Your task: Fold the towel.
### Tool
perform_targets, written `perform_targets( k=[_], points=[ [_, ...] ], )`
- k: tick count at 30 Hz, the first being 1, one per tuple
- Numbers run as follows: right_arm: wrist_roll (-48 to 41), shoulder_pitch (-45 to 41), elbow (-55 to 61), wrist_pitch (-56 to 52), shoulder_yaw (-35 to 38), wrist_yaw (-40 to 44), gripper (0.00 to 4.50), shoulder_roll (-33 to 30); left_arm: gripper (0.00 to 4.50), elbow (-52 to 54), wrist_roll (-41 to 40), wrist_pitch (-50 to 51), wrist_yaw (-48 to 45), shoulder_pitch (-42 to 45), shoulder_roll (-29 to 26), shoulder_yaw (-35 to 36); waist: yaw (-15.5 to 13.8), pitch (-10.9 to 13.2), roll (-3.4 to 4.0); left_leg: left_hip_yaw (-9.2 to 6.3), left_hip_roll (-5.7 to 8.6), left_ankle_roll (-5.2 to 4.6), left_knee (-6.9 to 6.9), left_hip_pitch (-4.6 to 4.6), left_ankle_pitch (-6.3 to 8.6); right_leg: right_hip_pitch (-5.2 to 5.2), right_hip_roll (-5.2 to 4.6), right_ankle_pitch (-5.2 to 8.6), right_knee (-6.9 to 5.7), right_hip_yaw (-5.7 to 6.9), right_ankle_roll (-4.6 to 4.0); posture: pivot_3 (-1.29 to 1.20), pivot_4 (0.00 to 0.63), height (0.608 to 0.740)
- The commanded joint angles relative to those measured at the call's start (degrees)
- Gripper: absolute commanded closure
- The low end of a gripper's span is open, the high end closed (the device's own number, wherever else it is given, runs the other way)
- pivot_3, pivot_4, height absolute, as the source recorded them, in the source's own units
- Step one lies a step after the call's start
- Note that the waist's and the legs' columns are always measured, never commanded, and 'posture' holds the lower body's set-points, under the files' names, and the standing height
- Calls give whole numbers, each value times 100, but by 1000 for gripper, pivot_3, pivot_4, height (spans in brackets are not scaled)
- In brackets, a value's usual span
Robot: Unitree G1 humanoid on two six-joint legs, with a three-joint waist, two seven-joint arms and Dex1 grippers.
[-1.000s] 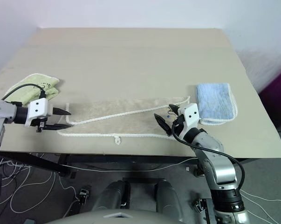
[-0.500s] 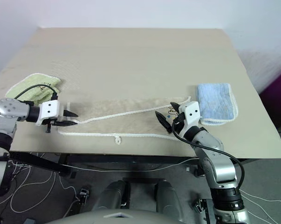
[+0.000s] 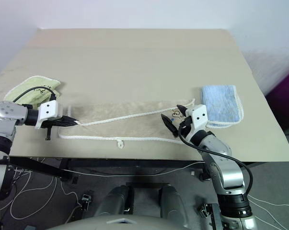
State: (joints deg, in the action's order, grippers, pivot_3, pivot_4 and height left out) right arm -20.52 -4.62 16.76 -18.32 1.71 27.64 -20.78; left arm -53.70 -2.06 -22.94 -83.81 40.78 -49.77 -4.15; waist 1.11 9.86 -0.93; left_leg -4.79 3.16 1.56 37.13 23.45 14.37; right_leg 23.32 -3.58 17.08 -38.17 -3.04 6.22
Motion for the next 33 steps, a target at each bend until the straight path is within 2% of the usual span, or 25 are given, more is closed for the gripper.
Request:
perform_targets(
  k=[1, 8, 13, 15, 18, 23, 27, 33],
  points=[
    [-28, -61, 146, 93, 133, 46, 576, -48, 4457, 164, -311, 435, 35, 65, -234, 374, 4, 0, 0, 0, 0, 0, 0, 0, 0, 0, 0, 0, 0, 0, 0, 0, 150, 740],
    [-41, -269, 1, 119, 237, 232, 576, -224, 4457, 817, -779, 1404, -55, -166, -305, 754, 3, 0, 0, 0, -1, 0, 1, 0, 0, 0, -1, 0, -1, 0, 0, 0, 150, 740],
    [283, -504, -290, 358, 267, 338, 576, -513, 4457, 1223, -843, 1578, 196, -440, -309, 859, -1, 0, 0, -1, -2, 0, 0, 0, 0, 0, -1, 0, -1, -1, 0, 0, 150, 740],
    [636, -666, -464, 595, 217, 465, 576, -850, 4457, 1336, -898, 1647, 283, -495, -291, 897, -3, 0, 0, 0, -1, 0, 1, 0, 0, 1, -1, 0, -1, -1, 0, 0, 150, 740],
    [1317, -1010, -942, 1098, 34, 660, 27, -1455, 4500, 1520, -889, 1628, 399, -654, -250, 904, -7, 0, 1, 2, 0, 0, 2, 0, 0, 1, -3, 0, 0, -1, 0, 0, 150, 740],
    [2481, -1689, -2144, 2448, -432, 777, 27, -2224, 4500, 1673, -919, 1693, 546, -756, -165, 898, 2, 0, 1, 5, -1, 0, 1, 0, 0, 3, -1, 0, -1, -1, 0, 0, 150, 740],
    [3263, -2163, -3175, 3546, -887, 774, 27, -2576, 4500, 1778, -952, 1711, 610, -808, -117, 891, 7, 0, 1, 7, -1, 1, 1, 0, 0, 4, -1, 0, -1, -3, 0, 0, 150, 740],
    [4082, -2846, -4366, 4611, -1356, 533, 27, -2680, 4500, 2023, -1015, 1778, 702, -941, -40, 921, 10, 1, 2, 8, -1, 1, 1, 0, -1, 4, -1, 0, -1, -4, 0, 0, 150, 740]
  ],
)
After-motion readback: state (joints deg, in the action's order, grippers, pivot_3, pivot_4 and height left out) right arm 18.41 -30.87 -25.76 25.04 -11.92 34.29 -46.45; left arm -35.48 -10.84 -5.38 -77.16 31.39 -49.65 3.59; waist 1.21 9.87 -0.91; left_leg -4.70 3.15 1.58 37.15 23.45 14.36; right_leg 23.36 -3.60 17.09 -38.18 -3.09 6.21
